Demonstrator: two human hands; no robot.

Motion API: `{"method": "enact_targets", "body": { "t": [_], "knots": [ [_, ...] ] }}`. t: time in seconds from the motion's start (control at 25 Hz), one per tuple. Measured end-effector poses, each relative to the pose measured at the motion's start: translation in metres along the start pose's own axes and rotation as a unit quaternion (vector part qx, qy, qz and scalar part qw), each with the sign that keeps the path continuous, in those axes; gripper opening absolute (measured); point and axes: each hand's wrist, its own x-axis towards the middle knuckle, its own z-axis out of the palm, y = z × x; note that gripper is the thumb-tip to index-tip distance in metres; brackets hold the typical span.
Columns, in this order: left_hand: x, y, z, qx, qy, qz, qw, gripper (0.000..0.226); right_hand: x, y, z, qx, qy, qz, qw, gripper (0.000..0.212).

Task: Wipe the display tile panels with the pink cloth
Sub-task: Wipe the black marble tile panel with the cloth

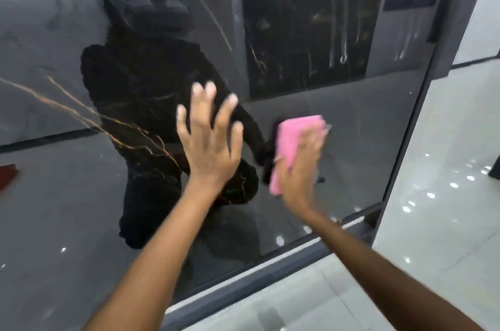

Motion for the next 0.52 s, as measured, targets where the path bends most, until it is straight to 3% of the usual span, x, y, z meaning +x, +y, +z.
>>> {"method": "enact_targets", "body": {
  "t": [0.04, 0.08, 0.12, 0.16, 0.2, 0.24, 0.28, 0.32, 0.36, 0.4, 0.44, 0.48, 0.52],
  "knots": [
    [0.041, -0.005, -0.005, 0.031, 0.019, -0.026, 0.999, 0.046, -0.016, -0.016, 0.006, -0.063, -0.069, -0.185, 0.978, 0.080],
    [0.071, -0.010, -0.009, 0.070, 0.021, -0.053, 0.996, 0.051, -0.016, -0.021, 0.005, -0.118, -0.111, -0.328, 0.931, 0.084],
    [0.084, -0.015, -0.011, 0.115, 0.011, -0.077, 0.990, 0.054, 0.005, -0.015, -0.004, -0.133, -0.110, -0.398, 0.901, 0.086],
    [0.086, -0.019, -0.009, 0.154, -0.003, -0.092, 0.984, 0.057, 0.037, -0.005, -0.016, -0.118, -0.071, -0.395, 0.908, 0.085],
    [0.082, -0.020, -0.007, 0.182, -0.014, -0.093, 0.979, 0.058, 0.074, 0.008, -0.028, -0.092, -0.021, -0.319, 0.943, 0.082],
    [0.078, -0.019, -0.005, 0.193, -0.024, -0.086, 0.977, 0.058, 0.115, 0.020, -0.043, -0.049, 0.036, -0.185, 0.981, 0.079],
    [0.077, -0.018, -0.003, 0.191, -0.028, -0.077, 0.978, 0.058, 0.156, 0.030, -0.062, 0.004, 0.094, -0.006, 0.996, 0.077],
    [0.078, -0.018, -0.003, 0.187, -0.031, -0.072, 0.979, 0.059, 0.191, 0.033, -0.078, 0.069, 0.148, 0.159, 0.974, 0.075],
    [0.081, -0.019, -0.004, 0.185, -0.029, -0.072, 0.980, 0.059, 0.209, 0.023, -0.085, 0.122, 0.166, 0.271, 0.940, 0.074],
    [0.083, -0.019, -0.005, 0.184, -0.025, -0.075, 0.980, 0.060, 0.207, 0.005, -0.081, 0.135, 0.172, 0.297, 0.929, 0.071],
    [0.083, -0.020, -0.005, 0.182, -0.023, -0.075, 0.980, 0.060, 0.190, -0.015, -0.068, 0.104, 0.163, 0.237, 0.952, 0.067],
    [0.081, -0.020, -0.005, 0.180, -0.026, -0.074, 0.981, 0.059, 0.158, -0.033, -0.053, 0.070, 0.132, 0.096, 0.984, 0.066],
    [0.080, -0.020, -0.005, 0.182, -0.029, -0.071, 0.980, 0.058, 0.118, -0.048, -0.038, 0.040, 0.063, -0.104, 0.992, 0.069]
  ]
}}
